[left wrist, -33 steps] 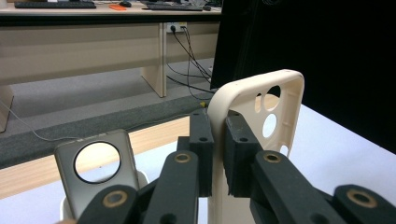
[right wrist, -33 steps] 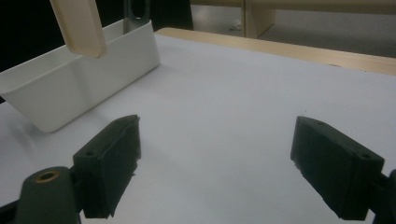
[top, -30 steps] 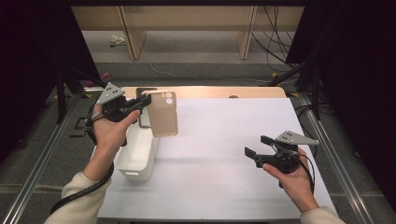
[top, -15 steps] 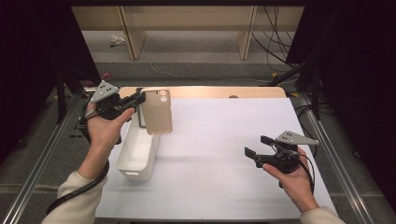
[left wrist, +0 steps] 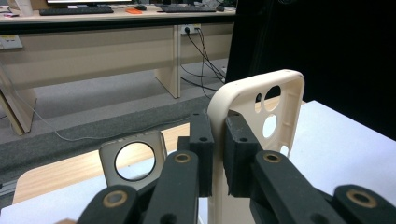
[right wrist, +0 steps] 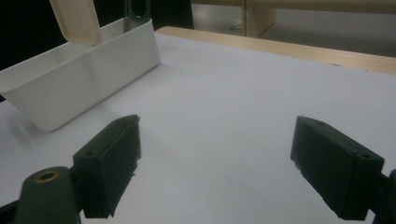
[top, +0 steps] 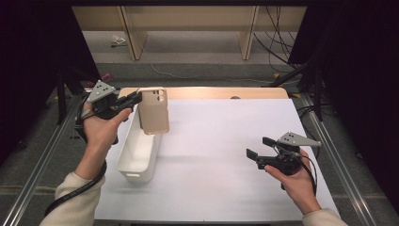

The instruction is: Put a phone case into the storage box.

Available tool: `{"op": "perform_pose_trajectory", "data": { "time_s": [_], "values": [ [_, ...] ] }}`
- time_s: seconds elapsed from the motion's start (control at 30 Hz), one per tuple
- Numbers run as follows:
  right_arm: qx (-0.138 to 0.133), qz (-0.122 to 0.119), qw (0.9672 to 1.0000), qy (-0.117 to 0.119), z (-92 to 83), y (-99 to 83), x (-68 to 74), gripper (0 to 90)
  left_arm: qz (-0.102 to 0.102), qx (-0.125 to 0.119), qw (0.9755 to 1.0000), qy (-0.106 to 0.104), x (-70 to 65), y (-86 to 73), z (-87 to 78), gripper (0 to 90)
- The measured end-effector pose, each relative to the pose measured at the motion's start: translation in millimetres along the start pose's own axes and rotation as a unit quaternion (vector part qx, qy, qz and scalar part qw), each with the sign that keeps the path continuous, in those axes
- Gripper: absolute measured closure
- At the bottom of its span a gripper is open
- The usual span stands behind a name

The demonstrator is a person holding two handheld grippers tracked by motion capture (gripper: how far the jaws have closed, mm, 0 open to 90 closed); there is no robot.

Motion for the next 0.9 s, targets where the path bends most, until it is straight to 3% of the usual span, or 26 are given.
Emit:
{"op": "perform_pose_trajectory", "data": {
  "time_s": [0.9],
  "values": [
    [0.003, 0.002, 1.0, -0.001, 2.6, -2.0, -0.2, 16.8, 0.016, -0.003, 0.9998, 0.016, 25.1, 3.1, -1.0, 82.9]
  ]
}}
Point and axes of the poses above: each handheld gripper's, and its own axes: z roughly forward along the jaws, y roughly out of its top, x roughly to its left, the point moved 4 cm from there along z, roughly forward along the jaws, and after that the axes turned 5 degrees about -x, right-handed, at the moved point
